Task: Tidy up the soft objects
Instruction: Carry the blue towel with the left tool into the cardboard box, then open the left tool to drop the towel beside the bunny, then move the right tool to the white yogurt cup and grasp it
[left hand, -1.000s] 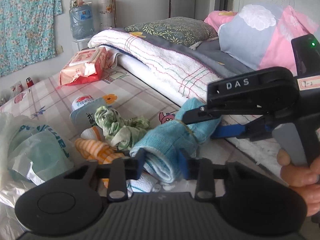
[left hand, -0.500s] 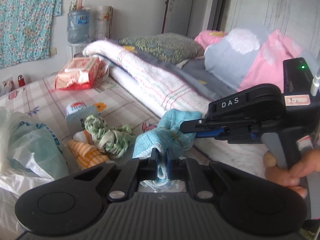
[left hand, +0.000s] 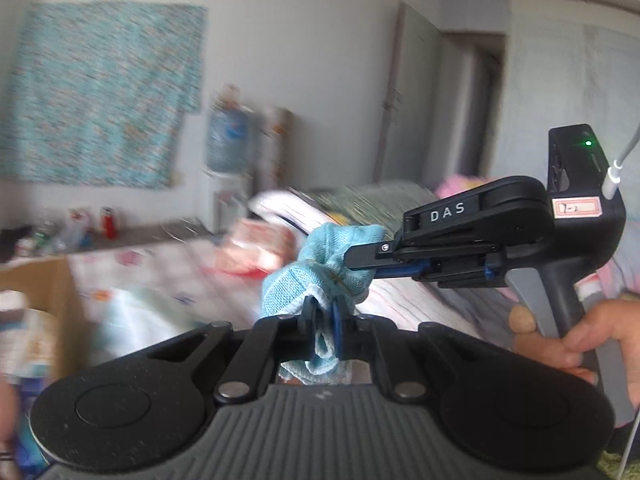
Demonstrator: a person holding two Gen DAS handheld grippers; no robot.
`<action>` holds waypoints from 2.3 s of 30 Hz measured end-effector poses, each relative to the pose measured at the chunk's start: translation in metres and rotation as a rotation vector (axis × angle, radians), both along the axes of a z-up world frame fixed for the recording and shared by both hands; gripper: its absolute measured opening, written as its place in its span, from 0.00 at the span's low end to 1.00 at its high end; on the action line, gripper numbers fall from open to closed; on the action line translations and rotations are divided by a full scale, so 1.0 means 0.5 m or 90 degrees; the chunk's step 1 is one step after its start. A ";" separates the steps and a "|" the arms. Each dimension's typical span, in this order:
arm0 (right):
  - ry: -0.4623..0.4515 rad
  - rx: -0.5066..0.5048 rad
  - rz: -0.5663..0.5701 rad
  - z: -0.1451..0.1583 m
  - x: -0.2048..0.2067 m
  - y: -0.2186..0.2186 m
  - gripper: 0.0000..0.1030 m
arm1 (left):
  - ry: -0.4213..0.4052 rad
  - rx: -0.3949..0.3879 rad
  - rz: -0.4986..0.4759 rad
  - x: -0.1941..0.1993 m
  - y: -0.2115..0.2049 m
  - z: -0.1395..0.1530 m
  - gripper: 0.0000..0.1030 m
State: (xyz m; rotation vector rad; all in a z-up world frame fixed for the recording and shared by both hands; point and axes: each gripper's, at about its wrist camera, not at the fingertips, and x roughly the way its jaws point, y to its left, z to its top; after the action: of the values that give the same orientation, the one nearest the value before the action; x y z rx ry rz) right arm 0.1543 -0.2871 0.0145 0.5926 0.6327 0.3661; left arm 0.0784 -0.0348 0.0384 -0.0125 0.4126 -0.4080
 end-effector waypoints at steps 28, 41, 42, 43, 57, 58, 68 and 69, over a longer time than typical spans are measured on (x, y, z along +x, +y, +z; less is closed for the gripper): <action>0.161 -0.088 0.511 -0.009 0.181 0.908 0.12 | 0.188 -0.012 0.510 -0.013 0.564 -0.036 0.09; 0.152 -0.166 0.540 -0.083 0.224 0.979 0.18 | 0.222 0.020 0.525 -0.018 0.551 -0.066 0.25; 0.148 -0.162 0.539 -0.086 0.226 0.980 0.22 | 0.218 0.022 0.524 -0.018 0.549 -0.065 0.27; 0.144 -0.157 0.538 -0.084 0.225 0.979 0.24 | 0.214 0.023 0.523 -0.021 0.546 -0.061 0.30; 0.036 -0.025 0.466 0.046 0.175 0.696 0.43 | 0.145 -0.035 0.447 -0.083 0.446 0.010 0.84; 0.027 -0.020 0.448 0.058 0.174 0.654 0.44 | 0.137 -0.033 0.435 -0.085 0.431 0.015 0.84; -0.005 -0.029 0.227 0.097 0.130 0.198 0.49 | 0.107 -0.031 0.248 -0.070 0.216 0.021 0.86; 0.002 -0.033 0.209 0.086 0.120 0.158 0.50 | 0.108 -0.027 0.221 -0.068 0.187 0.016 0.86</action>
State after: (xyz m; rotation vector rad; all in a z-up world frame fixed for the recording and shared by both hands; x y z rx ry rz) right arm 0.2142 -0.2080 0.0575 0.4397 0.7413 0.6536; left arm 0.0442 0.0585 0.0464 -0.1591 0.5584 -0.0730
